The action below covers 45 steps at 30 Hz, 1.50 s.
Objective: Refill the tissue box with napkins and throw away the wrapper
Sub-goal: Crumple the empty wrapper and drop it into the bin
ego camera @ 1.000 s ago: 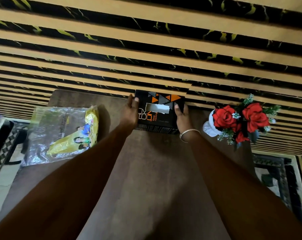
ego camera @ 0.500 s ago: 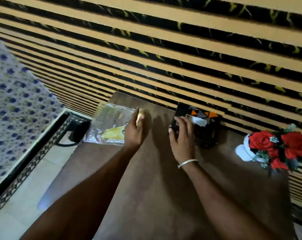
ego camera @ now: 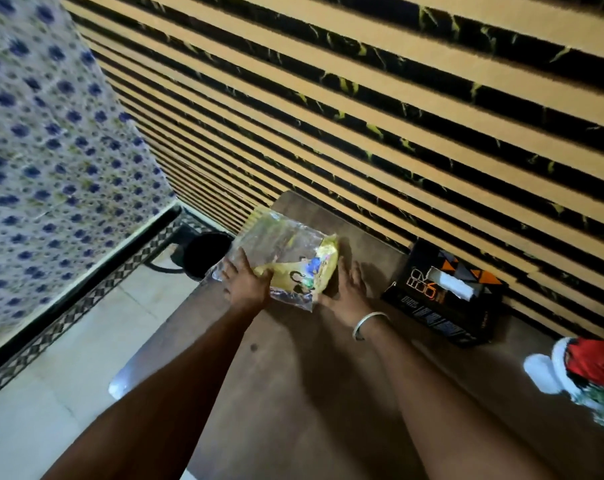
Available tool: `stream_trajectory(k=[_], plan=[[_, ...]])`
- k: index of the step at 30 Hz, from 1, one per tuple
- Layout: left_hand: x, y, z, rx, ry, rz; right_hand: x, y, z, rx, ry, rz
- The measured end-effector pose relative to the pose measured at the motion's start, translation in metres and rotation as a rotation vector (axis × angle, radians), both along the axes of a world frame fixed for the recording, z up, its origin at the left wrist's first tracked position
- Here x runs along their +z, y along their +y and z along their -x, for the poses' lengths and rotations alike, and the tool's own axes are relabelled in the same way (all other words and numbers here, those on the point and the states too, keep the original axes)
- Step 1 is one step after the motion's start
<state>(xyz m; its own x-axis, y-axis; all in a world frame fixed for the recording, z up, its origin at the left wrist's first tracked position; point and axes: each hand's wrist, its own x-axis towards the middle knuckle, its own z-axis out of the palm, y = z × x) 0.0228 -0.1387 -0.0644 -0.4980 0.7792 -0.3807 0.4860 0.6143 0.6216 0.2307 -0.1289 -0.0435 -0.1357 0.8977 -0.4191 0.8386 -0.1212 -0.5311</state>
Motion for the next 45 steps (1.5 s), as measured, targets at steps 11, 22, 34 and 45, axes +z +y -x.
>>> stream_trajectory(k=[11,22,34,45], plan=[[-0.029,0.043,0.006,-0.119,0.037,0.189,-0.036,0.059,0.041,0.064,-0.113,0.038],[-0.042,0.07,-0.017,-0.451,0.213,0.054,-0.039,0.056,0.041,0.081,0.022,0.039],[-0.02,0.013,-0.046,-0.669,-0.135,-0.062,-0.032,0.012,0.029,0.055,0.029,0.047],[0.027,-0.074,-0.061,-0.554,-0.317,-0.127,-0.017,-0.067,0.006,-0.176,0.148,-0.066]])
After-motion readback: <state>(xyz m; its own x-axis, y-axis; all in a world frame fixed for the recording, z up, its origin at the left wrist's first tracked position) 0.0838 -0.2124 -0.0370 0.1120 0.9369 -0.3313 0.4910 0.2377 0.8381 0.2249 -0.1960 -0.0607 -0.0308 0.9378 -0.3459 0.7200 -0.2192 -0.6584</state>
